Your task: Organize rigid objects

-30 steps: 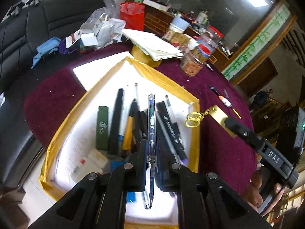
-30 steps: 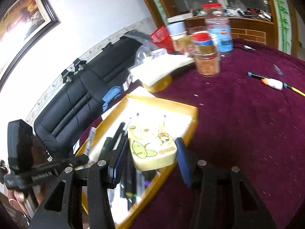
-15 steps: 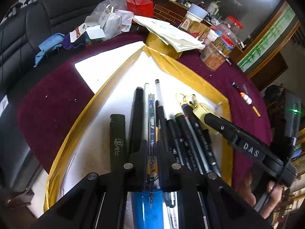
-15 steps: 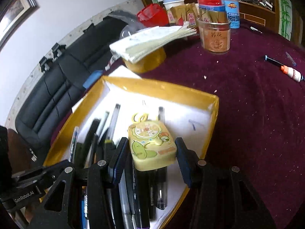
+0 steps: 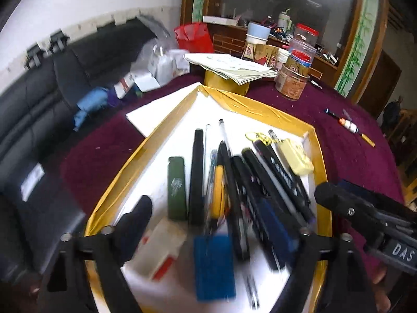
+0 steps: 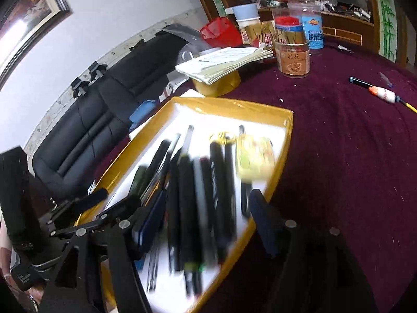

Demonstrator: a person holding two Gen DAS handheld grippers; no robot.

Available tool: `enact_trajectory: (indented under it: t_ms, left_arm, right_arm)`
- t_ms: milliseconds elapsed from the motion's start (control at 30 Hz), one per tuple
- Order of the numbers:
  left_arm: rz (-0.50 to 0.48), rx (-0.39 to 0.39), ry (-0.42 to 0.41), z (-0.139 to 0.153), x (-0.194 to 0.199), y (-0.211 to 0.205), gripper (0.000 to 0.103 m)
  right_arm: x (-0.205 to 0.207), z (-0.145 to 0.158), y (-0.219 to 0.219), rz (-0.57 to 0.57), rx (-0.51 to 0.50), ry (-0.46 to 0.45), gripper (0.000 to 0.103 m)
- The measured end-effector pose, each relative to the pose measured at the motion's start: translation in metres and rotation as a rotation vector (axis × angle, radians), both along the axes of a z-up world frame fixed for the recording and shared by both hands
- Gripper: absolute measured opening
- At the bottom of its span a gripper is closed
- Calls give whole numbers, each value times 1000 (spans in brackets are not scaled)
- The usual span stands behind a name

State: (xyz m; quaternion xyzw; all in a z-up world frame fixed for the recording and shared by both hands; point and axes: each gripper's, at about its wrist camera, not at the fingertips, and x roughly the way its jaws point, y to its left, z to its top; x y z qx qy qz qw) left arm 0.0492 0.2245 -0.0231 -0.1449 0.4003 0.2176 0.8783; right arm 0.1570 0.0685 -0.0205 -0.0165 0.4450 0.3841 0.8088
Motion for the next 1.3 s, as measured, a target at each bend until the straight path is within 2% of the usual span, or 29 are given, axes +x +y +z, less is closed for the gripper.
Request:
enact_trajectory:
  t_ms: [133,233,300,433,900,1300]
  left_arm:
    - [6,93,26,9,-26,-20,90]
    - [35,93,3,15,-46,-18,90]
    - [57,111,-4,18,-54,-16,94]
    - [83,113,12,14,-62,-13,96]
    - [100,149,37,12,-65,-16,96]
    - [73,135,48,7,-58,-15,96]
  right_arm:
    - [-34,1,-13,-19,-56,-30,67]
    - [-51,4,-14,-10,-81,-59,67]
    - [-58,6,-12,2,-87,-66,67]
    - [-71,9,-12,-24,-110,-108,67]
    - [-74,5,-15,-13,-83,-96,67]
    - [-69,5,-15,-26,-83,-92,67]
